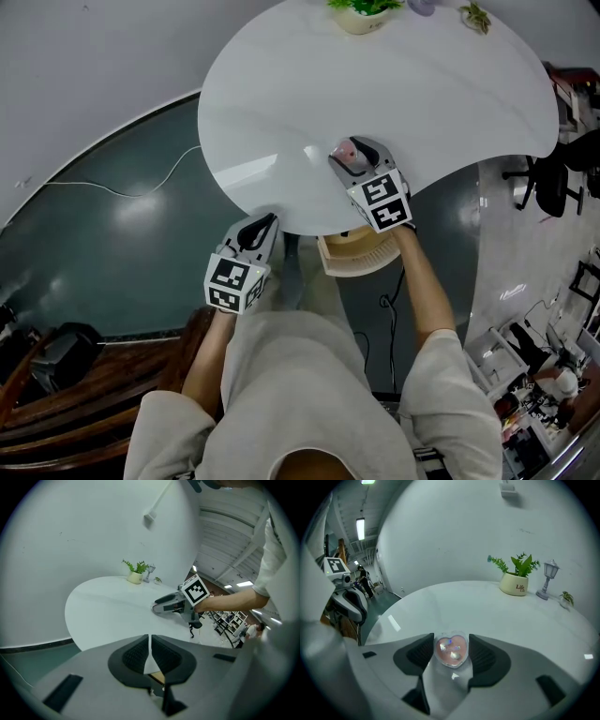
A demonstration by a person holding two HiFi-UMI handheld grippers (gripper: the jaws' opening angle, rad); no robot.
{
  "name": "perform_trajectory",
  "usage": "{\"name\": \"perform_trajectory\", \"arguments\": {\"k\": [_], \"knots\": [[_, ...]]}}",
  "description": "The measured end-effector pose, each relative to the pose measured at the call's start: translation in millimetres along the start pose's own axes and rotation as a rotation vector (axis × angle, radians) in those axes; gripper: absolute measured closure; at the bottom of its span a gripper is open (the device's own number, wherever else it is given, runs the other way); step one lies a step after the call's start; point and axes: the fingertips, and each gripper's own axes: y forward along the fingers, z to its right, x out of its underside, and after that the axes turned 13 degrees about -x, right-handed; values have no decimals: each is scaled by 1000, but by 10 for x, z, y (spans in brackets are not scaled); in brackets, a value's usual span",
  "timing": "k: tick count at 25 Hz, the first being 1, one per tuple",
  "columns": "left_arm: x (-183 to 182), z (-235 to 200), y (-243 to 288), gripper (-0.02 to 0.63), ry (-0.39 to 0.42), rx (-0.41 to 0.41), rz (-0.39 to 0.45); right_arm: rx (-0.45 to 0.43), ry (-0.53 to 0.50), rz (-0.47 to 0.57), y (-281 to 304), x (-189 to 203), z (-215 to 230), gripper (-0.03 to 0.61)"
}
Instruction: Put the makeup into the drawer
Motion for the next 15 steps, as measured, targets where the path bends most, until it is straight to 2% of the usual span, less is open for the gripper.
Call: {"name": "perform_trajectory", "arguments": {"k": [5, 15], "knots": [[-3, 126, 71, 591, 21, 22, -5, -2, 10, 46, -275, 103, -169, 348], [-25, 509, 193, 591, 83, 80, -8, 49, 110, 133, -962, 528, -411, 348]]}}
